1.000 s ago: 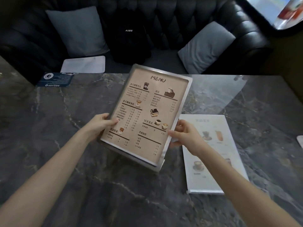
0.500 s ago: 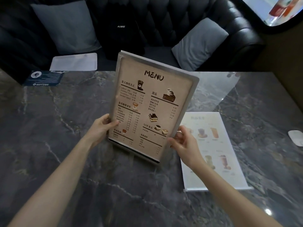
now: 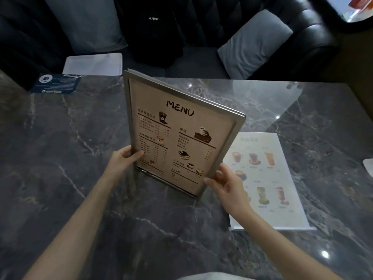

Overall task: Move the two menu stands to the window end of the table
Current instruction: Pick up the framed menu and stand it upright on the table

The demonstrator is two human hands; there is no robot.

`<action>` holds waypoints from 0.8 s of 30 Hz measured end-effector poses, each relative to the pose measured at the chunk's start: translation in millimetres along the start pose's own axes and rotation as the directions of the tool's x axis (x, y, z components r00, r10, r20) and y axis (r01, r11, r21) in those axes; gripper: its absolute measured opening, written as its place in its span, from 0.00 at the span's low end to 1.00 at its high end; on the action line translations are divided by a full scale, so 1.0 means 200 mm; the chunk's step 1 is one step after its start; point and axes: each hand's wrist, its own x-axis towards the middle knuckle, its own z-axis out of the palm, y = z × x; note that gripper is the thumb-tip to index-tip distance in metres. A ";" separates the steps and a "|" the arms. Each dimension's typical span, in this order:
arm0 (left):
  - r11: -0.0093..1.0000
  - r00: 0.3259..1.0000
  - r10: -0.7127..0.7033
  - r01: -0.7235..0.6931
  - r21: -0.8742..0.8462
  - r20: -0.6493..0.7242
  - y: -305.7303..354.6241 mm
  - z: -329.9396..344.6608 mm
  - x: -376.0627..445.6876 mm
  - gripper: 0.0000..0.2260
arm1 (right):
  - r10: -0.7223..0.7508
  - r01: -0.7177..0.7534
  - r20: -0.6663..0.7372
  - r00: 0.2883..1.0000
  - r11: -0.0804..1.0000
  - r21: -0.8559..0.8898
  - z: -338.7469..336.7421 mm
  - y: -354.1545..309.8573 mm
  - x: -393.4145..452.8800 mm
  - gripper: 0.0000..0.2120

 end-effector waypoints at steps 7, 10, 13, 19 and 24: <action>1.000 1.000 0.016 -0.016 0.027 0.012 -0.01 -0.01 -0.02 0.11 | -0.008 0.008 0.001 1.000 0.999 -0.048 0.00 0.02 -0.01 0.15; 0.999 0.999 0.033 -0.033 0.031 0.009 -0.01 -0.01 -0.02 0.11 | 0.003 -0.002 0.021 1.000 0.998 -0.058 0.00 0.02 0.00 0.11; 0.999 0.999 0.031 -0.032 0.043 0.016 0.00 0.00 -0.04 0.12 | -0.007 0.012 0.049 0.999 0.996 -0.089 -0.01 0.02 0.00 0.12; 0.990 0.999 0.020 -0.024 0.143 0.024 0.04 0.03 -0.11 0.13 | -0.012 0.074 0.165 0.986 0.923 -0.378 -0.04 0.00 0.02 0.14; 0.919 0.969 0.161 -0.079 0.385 -0.186 0.07 0.20 -0.26 0.19 | 0.044 0.171 0.309 0.950 0.755 -0.633 -0.11 -0.07 0.05 0.12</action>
